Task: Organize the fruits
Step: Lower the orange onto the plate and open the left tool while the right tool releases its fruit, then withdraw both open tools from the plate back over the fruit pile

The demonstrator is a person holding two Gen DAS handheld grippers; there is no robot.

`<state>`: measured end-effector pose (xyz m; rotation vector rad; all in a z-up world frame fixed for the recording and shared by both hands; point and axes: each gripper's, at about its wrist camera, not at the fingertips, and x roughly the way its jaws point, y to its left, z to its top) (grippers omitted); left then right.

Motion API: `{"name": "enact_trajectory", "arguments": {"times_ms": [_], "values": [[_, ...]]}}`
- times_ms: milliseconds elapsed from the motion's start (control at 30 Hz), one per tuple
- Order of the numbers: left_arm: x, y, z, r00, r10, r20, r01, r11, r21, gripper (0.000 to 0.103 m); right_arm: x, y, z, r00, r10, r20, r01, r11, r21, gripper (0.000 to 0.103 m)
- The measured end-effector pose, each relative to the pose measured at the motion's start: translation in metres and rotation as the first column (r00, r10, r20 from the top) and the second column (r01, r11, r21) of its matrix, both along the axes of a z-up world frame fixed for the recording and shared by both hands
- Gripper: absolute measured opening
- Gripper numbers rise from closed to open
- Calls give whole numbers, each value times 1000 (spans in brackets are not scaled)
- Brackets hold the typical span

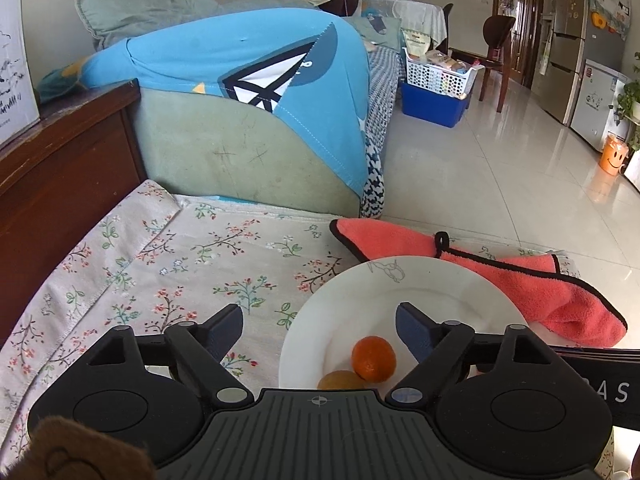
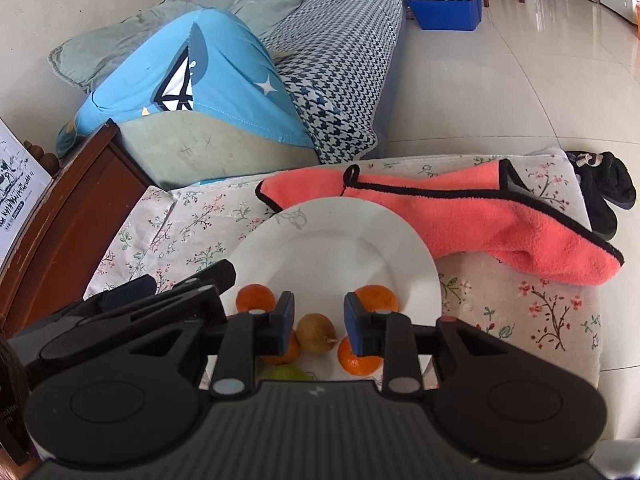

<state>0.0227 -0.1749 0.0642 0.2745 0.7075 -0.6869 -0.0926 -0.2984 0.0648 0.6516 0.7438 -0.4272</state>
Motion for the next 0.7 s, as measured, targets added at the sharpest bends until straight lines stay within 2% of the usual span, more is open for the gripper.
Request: {"name": "enact_trajectory", "arguments": {"times_ms": [467, 700], "values": [[-21, 27, 23, 1000, 4, 25, -6, 997, 79, 92, -12, 16, 21, 1000, 20, 15, -20, 1000, 1, 35], [-17, 54, 38, 999, 34, -20, -33, 997, 65, 92, -17, 34, 31, 997, 64, 41, -64, 998, -7, 39]]}}
